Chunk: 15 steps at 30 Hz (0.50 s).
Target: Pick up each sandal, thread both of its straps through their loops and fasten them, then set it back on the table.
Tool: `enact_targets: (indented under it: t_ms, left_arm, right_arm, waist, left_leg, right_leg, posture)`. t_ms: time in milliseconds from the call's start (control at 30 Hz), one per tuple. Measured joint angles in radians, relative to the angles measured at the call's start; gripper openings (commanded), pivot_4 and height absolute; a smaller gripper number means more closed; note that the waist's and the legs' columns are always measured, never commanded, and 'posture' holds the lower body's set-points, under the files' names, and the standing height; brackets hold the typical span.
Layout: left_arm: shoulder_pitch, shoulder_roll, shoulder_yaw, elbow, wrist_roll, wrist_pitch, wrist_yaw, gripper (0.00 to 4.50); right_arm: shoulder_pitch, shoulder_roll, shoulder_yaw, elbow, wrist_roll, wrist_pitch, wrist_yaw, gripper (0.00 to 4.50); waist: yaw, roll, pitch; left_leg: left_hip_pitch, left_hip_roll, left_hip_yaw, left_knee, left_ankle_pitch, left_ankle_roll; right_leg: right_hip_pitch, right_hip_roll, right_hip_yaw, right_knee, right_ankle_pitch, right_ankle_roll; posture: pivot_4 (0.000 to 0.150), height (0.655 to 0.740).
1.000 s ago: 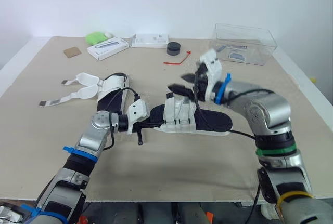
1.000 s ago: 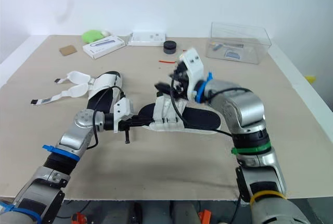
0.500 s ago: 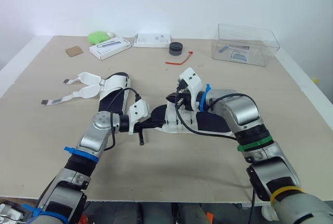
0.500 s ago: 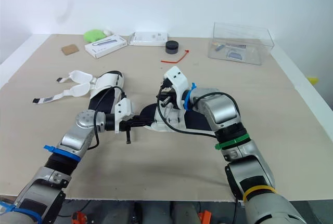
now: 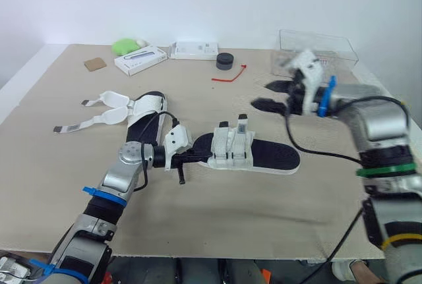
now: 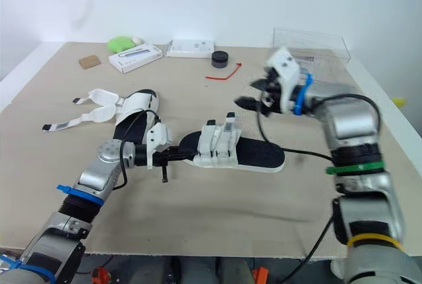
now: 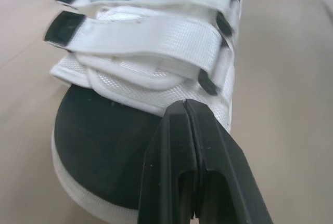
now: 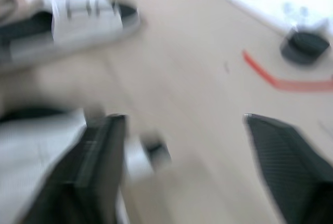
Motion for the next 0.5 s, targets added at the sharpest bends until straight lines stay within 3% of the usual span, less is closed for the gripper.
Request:
enact_targets:
  t_ms: [67,100,200,267,500]
  left_arm:
    - [0.002,0.009,0.010,-0.017,-0.018,0.018,-0.007,1.49]
    - [0.006,0.013,0.010,-0.040,-0.030,0.028,-0.022,2.03]
    - [0.017,0.029,0.009,-0.098,-0.053,0.044,-0.045,3.00]
    - [0.035,0.064,0.012,-0.150,-0.079,0.069,-0.070,4.29]
    - [0.099,0.209,0.069,-0.243,-0.119,0.093,-0.132,4.29]
  right_arm:
    - [0.068,0.007,0.035,0.042,-0.015,-0.062,0.061,4.50]
    - [0.091,0.027,0.066,0.074,-0.029,-0.108,0.102,4.50]
    - [0.063,0.057,0.081,0.126,-0.058,-0.199,0.131,4.50]
    - [0.019,0.100,0.094,0.174,-0.085,-0.279,0.140,4.50]
    - [-0.124,0.231,0.103,0.374,-0.116,-0.377,0.174,4.50]
  waist:
    - [-0.009,0.002,0.001]
    - [-0.018,0.004,0.002]
    - [-0.026,0.006,0.004]
    - [-0.026,0.006,0.004]
    - [-0.028,0.007,0.005]
  left_leg:
    - [0.000,0.000,0.003,0.000,0.000,0.001]
    - [0.000,0.000,0.004,0.000,0.000,0.001]
    - [0.002,0.002,0.004,0.000,0.001,-0.001]
    - [0.004,0.004,0.003,0.000,0.002,-0.003]
    - [0.004,0.009,0.002,0.000,0.004,-0.006]
  right_leg:
    - [-0.002,0.000,0.003,0.001,0.000,0.000]
    - [-0.002,0.001,0.005,0.002,0.000,0.000]
    - [-0.002,0.002,0.006,0.003,0.001,0.000]
    - [0.000,0.006,0.006,0.002,0.001,-0.002]
    - [-0.001,0.013,0.009,0.003,0.003,-0.006]
  posture:
    - [0.150,0.7400]
    - [0.150,0.7400]
    - [0.150,0.7400]
    - [0.150,0.7400]
    - [0.150,0.7400]
